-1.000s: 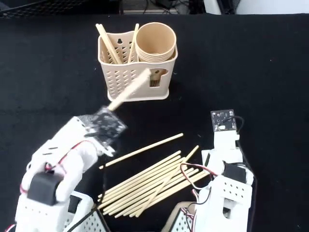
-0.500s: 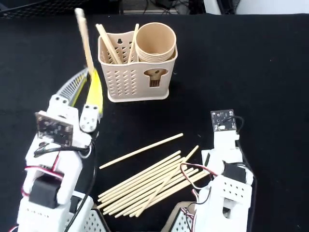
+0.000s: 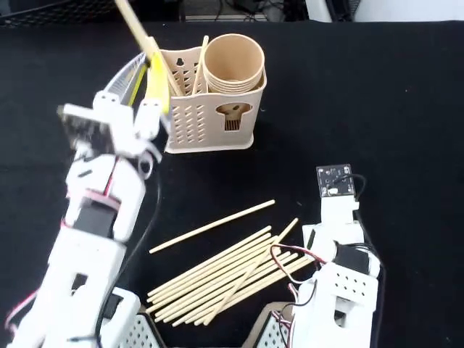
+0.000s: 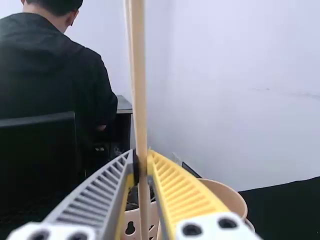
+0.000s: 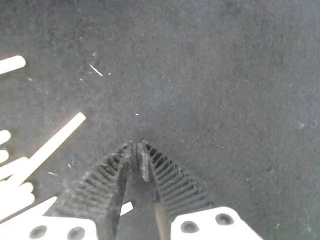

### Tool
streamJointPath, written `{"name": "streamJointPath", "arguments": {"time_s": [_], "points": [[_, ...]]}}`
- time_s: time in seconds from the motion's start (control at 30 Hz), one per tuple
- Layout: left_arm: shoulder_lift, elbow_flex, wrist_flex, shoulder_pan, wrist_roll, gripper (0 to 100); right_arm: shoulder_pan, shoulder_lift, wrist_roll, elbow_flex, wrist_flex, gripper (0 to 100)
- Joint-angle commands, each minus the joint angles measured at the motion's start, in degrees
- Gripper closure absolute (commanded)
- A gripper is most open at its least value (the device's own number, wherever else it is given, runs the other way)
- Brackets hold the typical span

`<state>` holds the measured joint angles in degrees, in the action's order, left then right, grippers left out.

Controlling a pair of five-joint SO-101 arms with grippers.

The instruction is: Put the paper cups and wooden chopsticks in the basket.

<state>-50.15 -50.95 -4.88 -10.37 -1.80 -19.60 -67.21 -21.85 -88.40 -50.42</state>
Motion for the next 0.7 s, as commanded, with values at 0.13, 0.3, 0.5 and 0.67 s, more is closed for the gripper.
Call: {"name": "streamJointPath", "arguments": {"time_s": [0.13,0.3,0.5,0.67], "points": [[18.81,12.26,-1.58,-0.04,-0.79,97,0.79,-0.75,0.09,0.13,0.97,98.5],[26.29,13.67,-1.49,0.13,-0.62,97,0.79,-0.75,0.09,0.13,0.97,98.5],[27.78,11.30,-1.49,1.01,-0.97,97,0.79,-0.75,0.09,0.13,1.05,98.5],[27.96,10.95,-1.14,2.33,-1.05,97,0.88,-0.75,0.09,0.13,1.05,98.5]]}}
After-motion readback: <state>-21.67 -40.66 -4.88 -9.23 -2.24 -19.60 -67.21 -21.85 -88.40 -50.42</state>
